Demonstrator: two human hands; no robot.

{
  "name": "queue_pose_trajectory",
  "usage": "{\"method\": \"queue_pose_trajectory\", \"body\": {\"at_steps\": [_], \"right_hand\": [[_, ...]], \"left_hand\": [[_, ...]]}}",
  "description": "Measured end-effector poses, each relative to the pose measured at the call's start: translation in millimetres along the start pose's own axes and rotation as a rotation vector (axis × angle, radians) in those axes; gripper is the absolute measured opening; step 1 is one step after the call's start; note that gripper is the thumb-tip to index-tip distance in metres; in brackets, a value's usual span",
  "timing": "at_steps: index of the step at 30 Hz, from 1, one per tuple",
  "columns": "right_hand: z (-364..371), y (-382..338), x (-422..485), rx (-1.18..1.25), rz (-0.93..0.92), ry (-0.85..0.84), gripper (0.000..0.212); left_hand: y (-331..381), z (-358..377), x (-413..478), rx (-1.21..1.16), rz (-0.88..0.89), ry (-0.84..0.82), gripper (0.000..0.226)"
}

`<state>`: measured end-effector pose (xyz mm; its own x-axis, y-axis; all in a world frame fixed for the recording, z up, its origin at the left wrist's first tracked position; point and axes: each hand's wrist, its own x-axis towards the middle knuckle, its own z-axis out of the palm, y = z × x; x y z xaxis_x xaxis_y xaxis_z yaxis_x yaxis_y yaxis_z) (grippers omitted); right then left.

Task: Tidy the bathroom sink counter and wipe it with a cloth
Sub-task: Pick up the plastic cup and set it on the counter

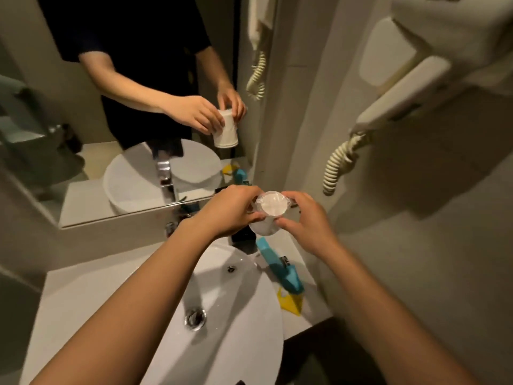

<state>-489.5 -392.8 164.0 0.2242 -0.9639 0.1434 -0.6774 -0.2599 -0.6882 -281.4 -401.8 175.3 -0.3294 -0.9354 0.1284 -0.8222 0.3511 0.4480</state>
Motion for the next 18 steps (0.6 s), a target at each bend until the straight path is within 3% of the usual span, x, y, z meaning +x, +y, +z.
{"method": "queue_pose_trajectory", "body": {"at_steps": [9, 18], "right_hand": [[32, 76, 53, 0.034, 0.232, 0.018, 0.052], [94, 132, 100, -0.071, 0.305, -0.034, 0.052]], "left_hand": [[-37, 79, 87, -0.088, -0.032, -0.099, 0.038], [-94, 154, 133, -0.188, -0.188, -0.189, 0.040]]}}
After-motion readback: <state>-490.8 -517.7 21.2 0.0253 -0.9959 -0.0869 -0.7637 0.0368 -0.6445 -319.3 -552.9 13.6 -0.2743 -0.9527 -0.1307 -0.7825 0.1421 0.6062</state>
